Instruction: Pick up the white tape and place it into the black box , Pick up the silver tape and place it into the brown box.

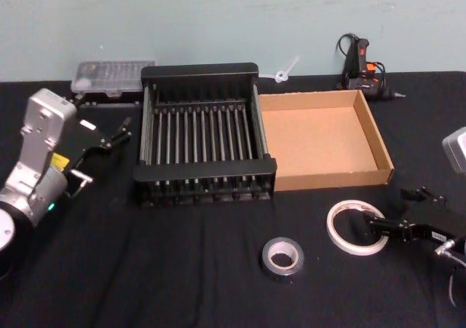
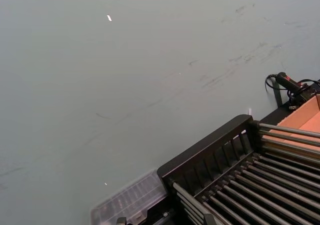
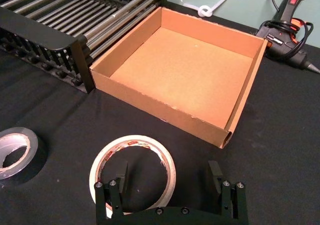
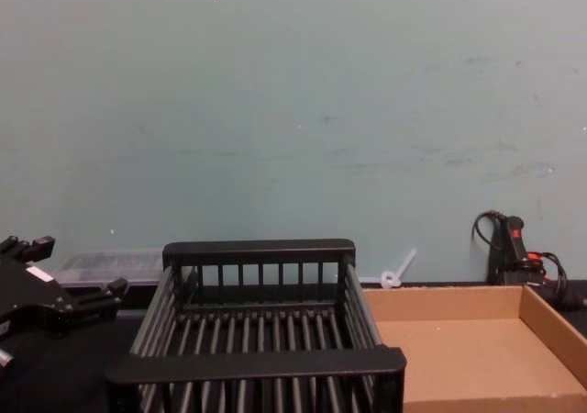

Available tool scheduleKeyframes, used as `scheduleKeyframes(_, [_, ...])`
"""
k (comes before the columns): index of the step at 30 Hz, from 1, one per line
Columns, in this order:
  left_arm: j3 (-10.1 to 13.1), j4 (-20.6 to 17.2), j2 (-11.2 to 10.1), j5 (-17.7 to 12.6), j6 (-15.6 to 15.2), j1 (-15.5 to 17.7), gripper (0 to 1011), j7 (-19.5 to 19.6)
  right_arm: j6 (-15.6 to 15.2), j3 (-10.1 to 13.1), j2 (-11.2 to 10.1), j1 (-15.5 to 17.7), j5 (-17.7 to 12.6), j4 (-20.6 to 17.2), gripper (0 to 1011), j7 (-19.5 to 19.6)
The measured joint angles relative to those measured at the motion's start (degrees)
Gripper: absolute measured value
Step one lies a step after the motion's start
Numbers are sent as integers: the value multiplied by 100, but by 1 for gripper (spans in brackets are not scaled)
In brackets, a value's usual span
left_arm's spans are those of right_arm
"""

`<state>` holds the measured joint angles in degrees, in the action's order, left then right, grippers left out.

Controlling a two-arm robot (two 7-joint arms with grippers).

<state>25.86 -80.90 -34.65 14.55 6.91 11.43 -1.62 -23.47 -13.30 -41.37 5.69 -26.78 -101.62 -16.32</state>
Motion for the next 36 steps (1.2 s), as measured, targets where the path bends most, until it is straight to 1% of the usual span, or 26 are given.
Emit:
scheduleKeyframes(7, [0, 0, 0, 0, 0, 0, 1001, 0, -83, -2, 111, -60, 105, 132, 1003, -54])
scheduleKeyframes(17, [0, 0, 0, 0, 0, 0, 1002, 0, -231, 60, 228, -71, 176, 211, 1002, -85])
scheduleKeyframes(36, [0, 0, 0, 0, 0, 0, 1001, 0, -373, 76, 412, -151, 275, 384, 1003, -161])
